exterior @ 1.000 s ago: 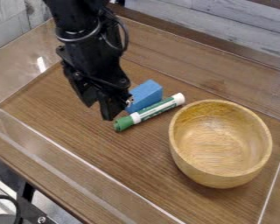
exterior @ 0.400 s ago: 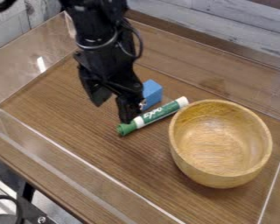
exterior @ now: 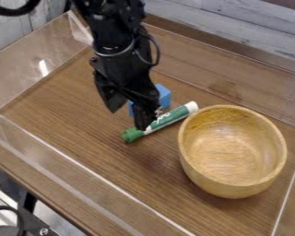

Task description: Remove the green marker from inside the brown bowl and put it on the table

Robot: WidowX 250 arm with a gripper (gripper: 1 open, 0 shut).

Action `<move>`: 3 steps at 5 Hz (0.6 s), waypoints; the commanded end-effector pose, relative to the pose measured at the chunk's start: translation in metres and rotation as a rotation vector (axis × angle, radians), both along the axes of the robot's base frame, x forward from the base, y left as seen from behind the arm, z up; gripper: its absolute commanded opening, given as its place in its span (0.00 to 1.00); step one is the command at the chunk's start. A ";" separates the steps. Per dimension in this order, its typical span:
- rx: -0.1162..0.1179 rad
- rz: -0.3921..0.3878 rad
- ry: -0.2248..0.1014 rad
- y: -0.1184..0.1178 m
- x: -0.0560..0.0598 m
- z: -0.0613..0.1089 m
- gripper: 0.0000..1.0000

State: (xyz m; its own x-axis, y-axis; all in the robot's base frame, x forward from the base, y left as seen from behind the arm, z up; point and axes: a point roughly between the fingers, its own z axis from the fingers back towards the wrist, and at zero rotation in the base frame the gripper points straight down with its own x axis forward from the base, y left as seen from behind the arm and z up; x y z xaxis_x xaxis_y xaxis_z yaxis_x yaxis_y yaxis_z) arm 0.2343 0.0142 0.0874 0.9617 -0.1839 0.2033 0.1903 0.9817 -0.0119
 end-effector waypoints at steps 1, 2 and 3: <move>0.001 -0.010 -0.053 -0.002 0.016 0.005 1.00; -0.001 -0.016 -0.058 -0.003 0.019 -0.001 1.00; -0.002 -0.020 -0.061 -0.004 0.021 -0.007 1.00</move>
State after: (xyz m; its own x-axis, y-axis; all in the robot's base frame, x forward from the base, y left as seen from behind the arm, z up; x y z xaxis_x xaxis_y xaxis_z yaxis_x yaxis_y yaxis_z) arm 0.2479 0.0115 0.0704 0.9554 -0.1930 0.2234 0.2011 0.9795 -0.0136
